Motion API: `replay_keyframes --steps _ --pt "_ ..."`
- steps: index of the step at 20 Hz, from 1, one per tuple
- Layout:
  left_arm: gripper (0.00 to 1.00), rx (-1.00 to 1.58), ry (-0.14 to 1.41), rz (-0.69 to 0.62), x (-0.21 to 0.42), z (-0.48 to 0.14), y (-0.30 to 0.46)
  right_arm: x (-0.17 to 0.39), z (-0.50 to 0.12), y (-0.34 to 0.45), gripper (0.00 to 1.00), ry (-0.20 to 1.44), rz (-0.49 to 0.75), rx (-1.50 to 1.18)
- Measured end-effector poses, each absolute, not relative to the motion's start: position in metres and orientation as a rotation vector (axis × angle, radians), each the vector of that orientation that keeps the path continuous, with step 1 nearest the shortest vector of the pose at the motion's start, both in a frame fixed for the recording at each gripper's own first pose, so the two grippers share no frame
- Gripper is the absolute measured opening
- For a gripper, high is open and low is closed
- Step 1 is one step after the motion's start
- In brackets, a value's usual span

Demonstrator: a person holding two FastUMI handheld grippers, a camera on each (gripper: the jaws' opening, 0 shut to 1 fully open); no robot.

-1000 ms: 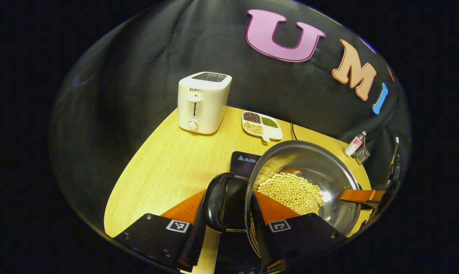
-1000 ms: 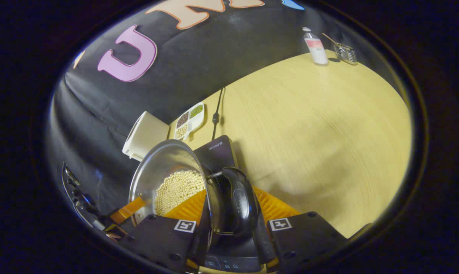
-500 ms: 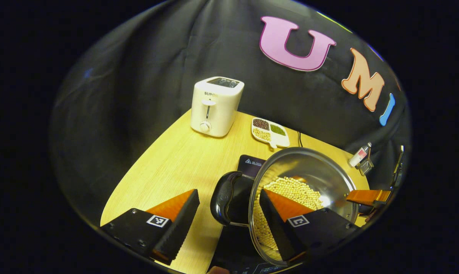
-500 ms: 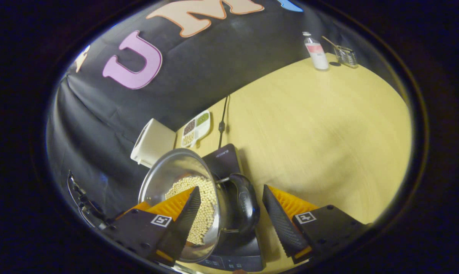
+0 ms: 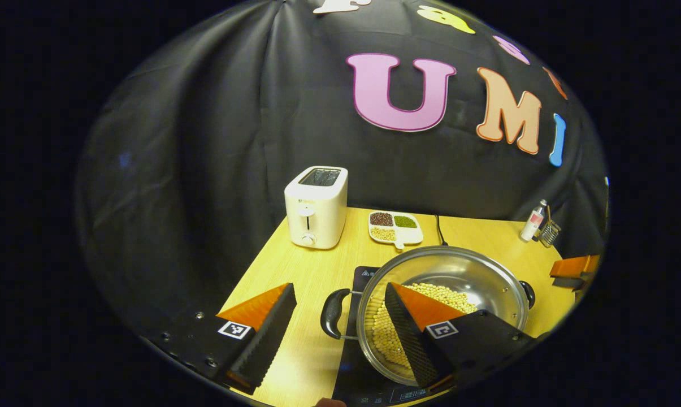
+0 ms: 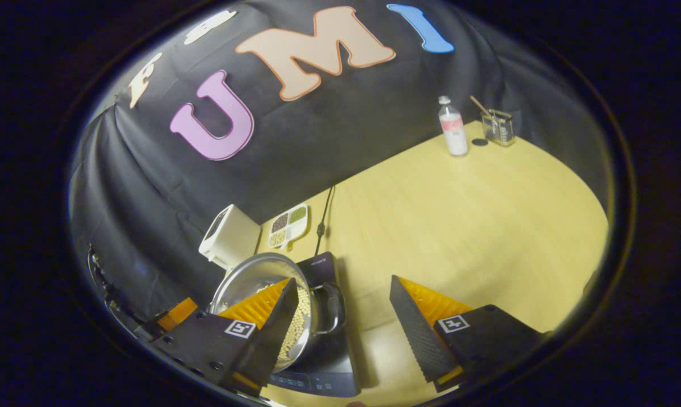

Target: First push the handle of the pot to place it horizontally, then grasp the pot with both hands and set it on the induction cooktop.

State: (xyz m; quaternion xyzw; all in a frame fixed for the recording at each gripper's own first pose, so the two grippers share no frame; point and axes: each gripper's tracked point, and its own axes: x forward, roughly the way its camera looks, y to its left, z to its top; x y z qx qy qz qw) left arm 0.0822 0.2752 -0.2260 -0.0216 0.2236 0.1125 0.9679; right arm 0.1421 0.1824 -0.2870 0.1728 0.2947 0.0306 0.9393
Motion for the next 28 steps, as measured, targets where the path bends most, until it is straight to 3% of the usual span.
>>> replay_keyframes --steps 1,2,3,6,7,8,9,10,11,16,17,18,24,28 --pt "0.96 -0.040 0.439 0.227 0.079 -0.219 0.268 0.140 -0.277 0.176 1.00 0.584 0.067 0.338" --pt "0.96 -0.044 0.422 0.231 0.076 -0.210 0.260 0.138 -0.266 0.169 1.00 0.564 0.074 0.324" --pt "0.96 -0.050 0.409 0.238 0.073 -0.203 0.253 0.135 -0.257 0.164 0.92 0.547 0.084 0.311" --pt "0.96 -0.074 0.362 0.278 0.058 -0.177 0.227 0.128 -0.228 0.142 0.92 0.502 0.119 0.259" --pt "0.96 -0.084 0.342 0.295 0.053 -0.165 0.217 0.124 -0.218 0.133 1.00 0.490 0.134 0.243" --pt "0.96 -0.092 0.325 0.317 0.045 -0.154 0.207 0.120 -0.207 0.126 0.92 0.479 0.151 0.232" --pt "0.96 -0.095 0.308 0.334 0.039 -0.144 0.198 0.117 -0.196 0.120 1.00 0.464 0.167 0.225" --pt "0.96 -0.096 0.286 0.348 0.027 -0.126 0.192 0.114 -0.184 0.111 1.00 0.444 0.179 0.215" --pt "0.96 -0.093 0.261 0.358 0.022 -0.113 0.180 0.112 -0.173 0.103 0.92 0.420 0.191 0.201" --pt "0.96 -0.029 0.145 0.400 -0.006 -0.059 0.125 0.097 -0.118 0.070 0.92 0.314 0.254 0.141" --pt "0.96 -0.027 0.118 0.407 -0.012 -0.050 0.115 0.095 -0.107 0.062 1.00 0.286 0.265 0.128" --pt "0.96 -0.029 0.088 0.413 -0.017 -0.041 0.104 0.090 -0.100 0.054 0.92 0.263 0.268 0.118" --pt "0.96 -0.043 -0.042 0.345 -0.032 -0.011 0.041 0.063 -0.072 0.019 0.92 0.188 0.271 0.076" --pt "0.93 -0.011 -0.046 0.304 -0.035 -0.013 0.016 0.048 -0.062 0.008 0.92 0.155 0.271 0.074"
